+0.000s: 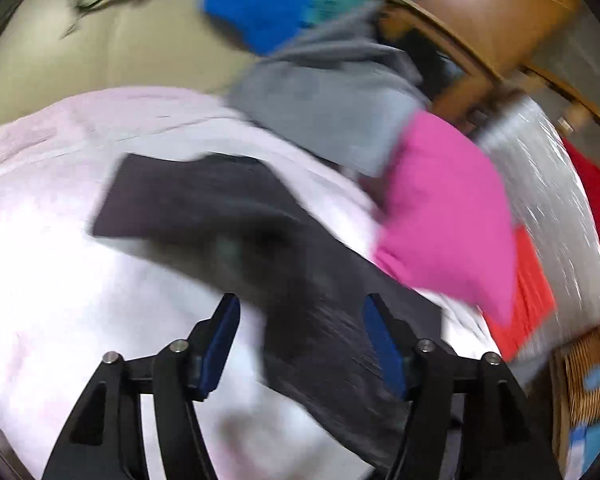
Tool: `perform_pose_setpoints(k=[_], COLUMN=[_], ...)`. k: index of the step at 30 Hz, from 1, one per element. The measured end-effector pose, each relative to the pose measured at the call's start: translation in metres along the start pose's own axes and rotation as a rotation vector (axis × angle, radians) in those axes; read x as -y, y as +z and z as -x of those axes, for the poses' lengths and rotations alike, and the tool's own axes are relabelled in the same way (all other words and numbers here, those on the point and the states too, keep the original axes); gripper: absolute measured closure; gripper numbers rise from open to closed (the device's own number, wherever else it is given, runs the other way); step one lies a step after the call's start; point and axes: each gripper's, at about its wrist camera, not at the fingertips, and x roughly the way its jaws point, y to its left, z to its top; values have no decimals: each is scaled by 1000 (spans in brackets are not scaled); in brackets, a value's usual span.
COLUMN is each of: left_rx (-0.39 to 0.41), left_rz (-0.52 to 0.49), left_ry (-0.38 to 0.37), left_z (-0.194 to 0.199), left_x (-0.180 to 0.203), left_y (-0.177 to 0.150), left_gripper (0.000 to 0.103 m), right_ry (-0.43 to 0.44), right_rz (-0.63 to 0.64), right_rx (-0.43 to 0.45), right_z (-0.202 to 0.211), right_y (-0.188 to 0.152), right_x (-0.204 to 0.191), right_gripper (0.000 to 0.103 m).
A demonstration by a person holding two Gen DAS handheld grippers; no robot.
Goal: Fold large clothes
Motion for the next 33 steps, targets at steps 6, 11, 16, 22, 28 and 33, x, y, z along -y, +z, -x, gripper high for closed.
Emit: perform_pose_setpoints(k=[6, 11, 16, 22, 28, 33], left_rx=[-140, -144, -14, 127, 118, -67], left_rz=[119, 65, -157, -375, -673, -894], left_ry=[-108, -83, -56, -197, -434, -568], left_z=[-41, -68, -54, 12, 63, 49], left_x=[-21, -9, 27, 102, 203, 256], left_y=[14, 12, 20, -6, -95, -205], left_gripper=[27, 28, 98, 97, 97, 97], right_ry=[-10, -12, -11, -7, -7, -10], right_rz=[1, 32, 54, 21, -8, -46], right_rx=[-9, -31, -32, 1, 32, 55], right_z=[-10, -20, -20, -6, 10, 21], right_y=[-6, -10, -10, -4, 2, 9], right_x=[-6, -17, -20, -6, 10, 28], right_gripper=[48, 48, 48, 48, 48, 48])
